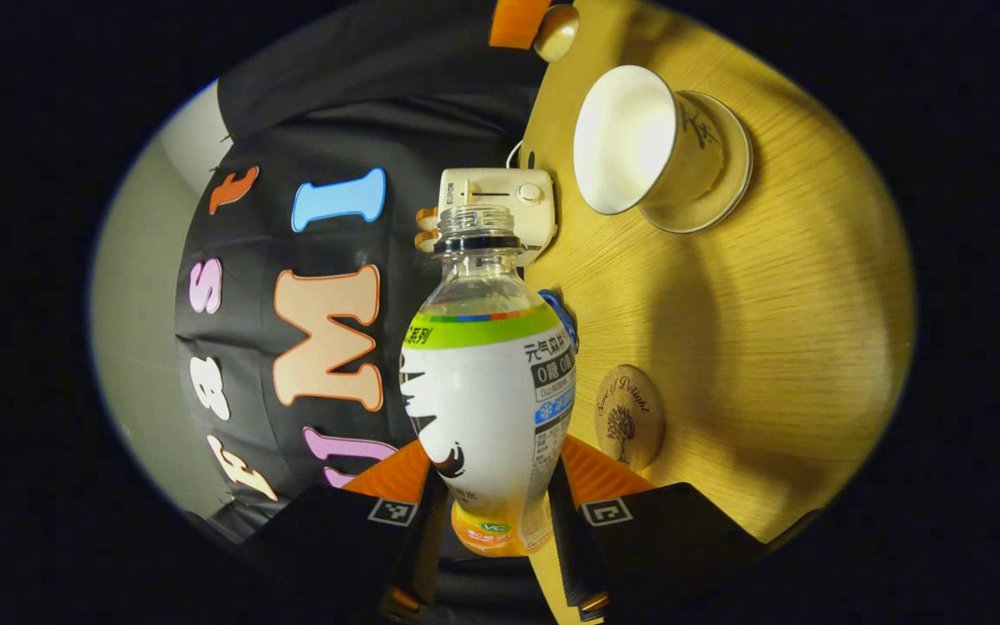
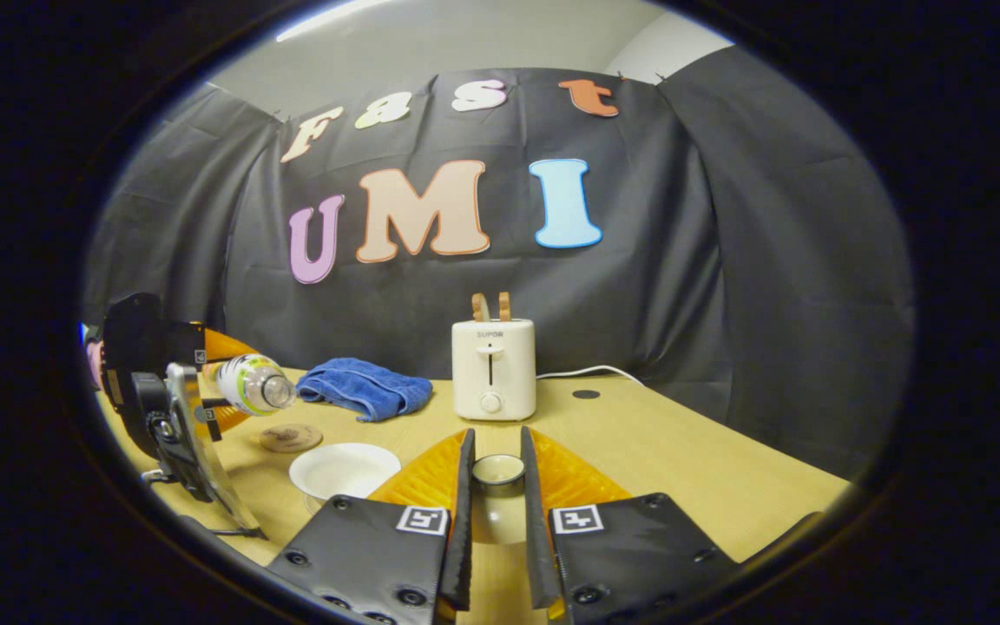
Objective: Open the teacup lid with one hand, grasp the water bottle and pour water into the teacup with the other hand; after pouring, place the water bottle on the coaster and then close the teacup lid.
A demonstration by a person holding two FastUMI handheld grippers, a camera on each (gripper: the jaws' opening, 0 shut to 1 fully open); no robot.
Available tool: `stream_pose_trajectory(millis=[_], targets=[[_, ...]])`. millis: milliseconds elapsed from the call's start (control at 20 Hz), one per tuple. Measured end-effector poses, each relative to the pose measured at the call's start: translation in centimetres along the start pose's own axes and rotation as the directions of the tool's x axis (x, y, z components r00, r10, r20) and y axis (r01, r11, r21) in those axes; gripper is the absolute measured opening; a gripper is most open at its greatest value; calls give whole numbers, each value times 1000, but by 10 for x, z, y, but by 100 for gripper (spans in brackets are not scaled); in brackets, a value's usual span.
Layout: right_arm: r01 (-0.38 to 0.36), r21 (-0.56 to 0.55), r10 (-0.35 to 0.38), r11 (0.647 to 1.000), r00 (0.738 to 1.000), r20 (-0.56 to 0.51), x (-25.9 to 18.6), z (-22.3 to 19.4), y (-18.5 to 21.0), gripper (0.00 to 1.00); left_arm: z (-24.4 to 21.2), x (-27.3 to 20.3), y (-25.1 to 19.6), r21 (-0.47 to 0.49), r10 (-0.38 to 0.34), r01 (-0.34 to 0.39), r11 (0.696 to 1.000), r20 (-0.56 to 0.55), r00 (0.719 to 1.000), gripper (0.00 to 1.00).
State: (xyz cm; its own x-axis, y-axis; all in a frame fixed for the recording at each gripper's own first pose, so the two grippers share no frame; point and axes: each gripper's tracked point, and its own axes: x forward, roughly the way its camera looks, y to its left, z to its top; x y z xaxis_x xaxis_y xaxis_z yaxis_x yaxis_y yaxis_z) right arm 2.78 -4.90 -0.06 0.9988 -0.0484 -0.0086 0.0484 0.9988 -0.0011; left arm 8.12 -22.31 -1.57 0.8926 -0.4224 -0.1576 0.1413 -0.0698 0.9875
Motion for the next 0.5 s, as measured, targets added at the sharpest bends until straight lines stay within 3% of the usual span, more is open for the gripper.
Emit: stream_pose_trajectory(millis=[500], targets=[[-2,0,2,1000,1000,-1,-1,0,1,29,16,-2,7,234,-13,6,972,28,1000,53]])
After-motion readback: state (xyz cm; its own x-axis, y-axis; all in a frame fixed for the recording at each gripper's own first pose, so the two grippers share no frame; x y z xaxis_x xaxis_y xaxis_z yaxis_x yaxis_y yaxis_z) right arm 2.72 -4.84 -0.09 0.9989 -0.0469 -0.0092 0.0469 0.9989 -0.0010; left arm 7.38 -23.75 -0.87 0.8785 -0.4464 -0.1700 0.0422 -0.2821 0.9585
